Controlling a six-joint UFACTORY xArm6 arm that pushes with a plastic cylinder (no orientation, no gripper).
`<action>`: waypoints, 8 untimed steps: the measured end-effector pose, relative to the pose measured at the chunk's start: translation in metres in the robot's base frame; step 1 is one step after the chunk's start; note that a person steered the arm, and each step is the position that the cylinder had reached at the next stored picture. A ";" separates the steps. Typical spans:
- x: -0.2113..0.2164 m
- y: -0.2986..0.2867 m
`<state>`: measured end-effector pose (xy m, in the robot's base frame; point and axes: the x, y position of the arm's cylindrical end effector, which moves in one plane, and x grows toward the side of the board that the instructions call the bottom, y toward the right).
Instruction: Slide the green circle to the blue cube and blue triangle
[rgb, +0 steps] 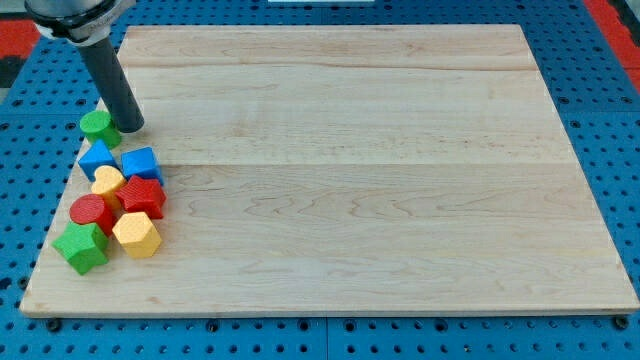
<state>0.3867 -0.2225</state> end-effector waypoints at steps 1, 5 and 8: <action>0.021 0.011; -0.015 -0.012; 0.009 0.031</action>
<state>0.3958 -0.1919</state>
